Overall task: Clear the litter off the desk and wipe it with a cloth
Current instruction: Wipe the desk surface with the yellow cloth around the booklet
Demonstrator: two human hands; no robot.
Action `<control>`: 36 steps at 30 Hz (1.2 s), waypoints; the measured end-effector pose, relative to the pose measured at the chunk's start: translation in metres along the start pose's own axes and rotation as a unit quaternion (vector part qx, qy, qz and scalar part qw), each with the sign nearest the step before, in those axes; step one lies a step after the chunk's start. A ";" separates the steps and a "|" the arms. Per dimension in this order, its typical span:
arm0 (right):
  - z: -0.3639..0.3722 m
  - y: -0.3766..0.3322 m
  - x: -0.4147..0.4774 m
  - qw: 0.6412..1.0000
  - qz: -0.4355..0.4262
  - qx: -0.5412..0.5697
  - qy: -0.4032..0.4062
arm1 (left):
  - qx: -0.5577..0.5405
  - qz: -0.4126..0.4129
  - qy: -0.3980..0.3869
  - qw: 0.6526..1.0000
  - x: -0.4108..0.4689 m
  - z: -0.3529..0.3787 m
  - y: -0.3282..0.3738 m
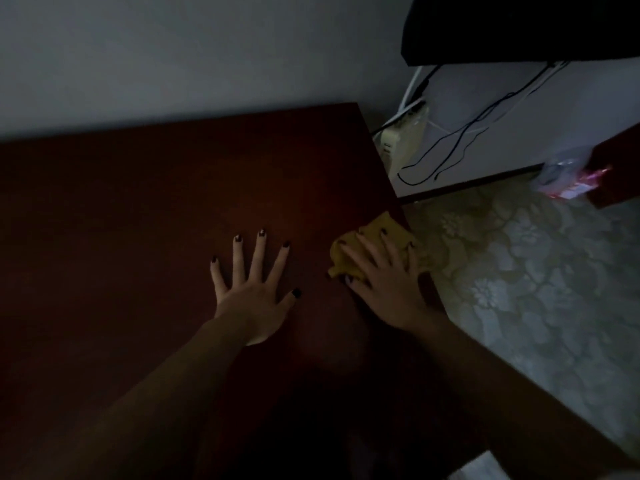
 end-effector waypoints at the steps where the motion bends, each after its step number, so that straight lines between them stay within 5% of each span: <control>1: -0.006 0.004 0.022 1.000 0.002 0.003 0.002 | 0.000 0.000 0.000 1.000 0.000 0.000 0.000; 10: -0.032 0.002 0.101 0.998 0.041 0.046 -0.008 | -0.008 0.009 0.007 1.000 0.000 0.005 -0.003; 22: 0.042 -0.064 -0.119 1.000 0.016 -0.019 0.014 | -0.057 0.071 0.097 0.991 -0.021 0.004 -0.009; 28: 0.077 -0.154 -0.193 0.996 -0.069 -0.005 0.048 | 0.037 0.116 0.052 0.991 -0.088 0.040 0.008; 33: 0.082 -0.132 -0.233 0.997 -0.054 0.008 0.051 | 0.104 0.089 0.005 0.991 -0.130 0.075 0.006; 36: 0.078 -0.088 -0.244 0.999 0.037 0.000 0.029 | 0.095 0.077 -0.001 0.993 -0.141 0.082 -0.003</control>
Point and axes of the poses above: each hand's wrist, its own x-axis towards the middle knuckle, its own z-axis out of the palm, y = z × x, the point moved 2 cm from there along x, towards the middle knuckle, and after that the axes turned 3 degrees about -y, right-handed, at the moved point
